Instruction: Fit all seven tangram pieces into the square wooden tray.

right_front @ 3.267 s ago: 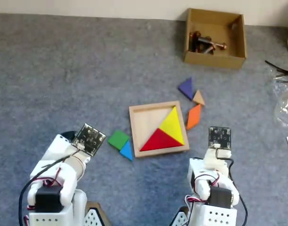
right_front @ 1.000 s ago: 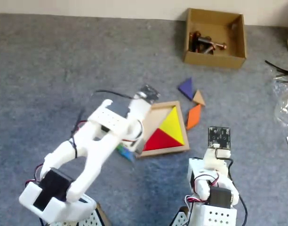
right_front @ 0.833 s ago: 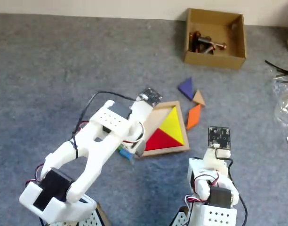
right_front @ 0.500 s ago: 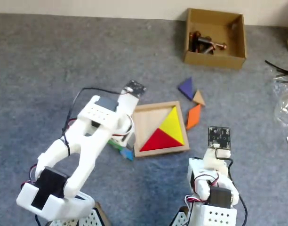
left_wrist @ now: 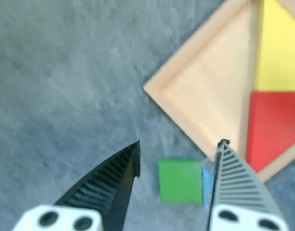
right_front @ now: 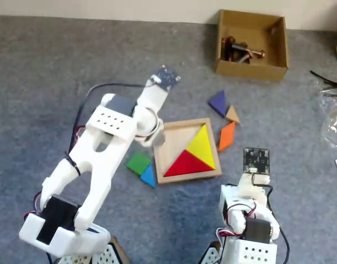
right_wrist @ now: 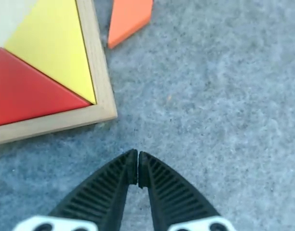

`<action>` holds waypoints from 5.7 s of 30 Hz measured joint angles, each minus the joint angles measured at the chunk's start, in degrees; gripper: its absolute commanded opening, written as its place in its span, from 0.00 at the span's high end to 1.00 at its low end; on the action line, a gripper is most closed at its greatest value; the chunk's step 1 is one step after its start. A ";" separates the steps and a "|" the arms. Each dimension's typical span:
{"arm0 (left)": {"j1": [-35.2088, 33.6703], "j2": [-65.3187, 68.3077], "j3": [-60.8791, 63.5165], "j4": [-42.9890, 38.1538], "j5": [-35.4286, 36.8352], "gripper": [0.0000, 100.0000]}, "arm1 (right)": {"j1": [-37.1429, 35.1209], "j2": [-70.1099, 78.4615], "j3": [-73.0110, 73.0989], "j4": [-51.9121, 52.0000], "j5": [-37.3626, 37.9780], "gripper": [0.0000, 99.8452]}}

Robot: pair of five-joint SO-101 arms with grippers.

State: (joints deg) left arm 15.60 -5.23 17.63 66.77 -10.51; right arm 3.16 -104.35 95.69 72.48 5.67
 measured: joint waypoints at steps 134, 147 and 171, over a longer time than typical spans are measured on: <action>25.05 45.71 -29.54 -32.09 23.12 0.93 | 0.00 0.00 0.00 0.00 0.00 1.00; 24.53 45.71 -29.54 -32.09 22.51 0.99 | 0.00 0.00 0.00 0.00 0.00 1.00; 24.26 40.44 -24.79 -32.09 -2.46 1.00 | 0.00 0.00 0.00 0.00 0.00 1.00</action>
State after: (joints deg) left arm 39.87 35.21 -7.16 34.68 -12.97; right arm 3.16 -104.35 95.69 72.48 5.67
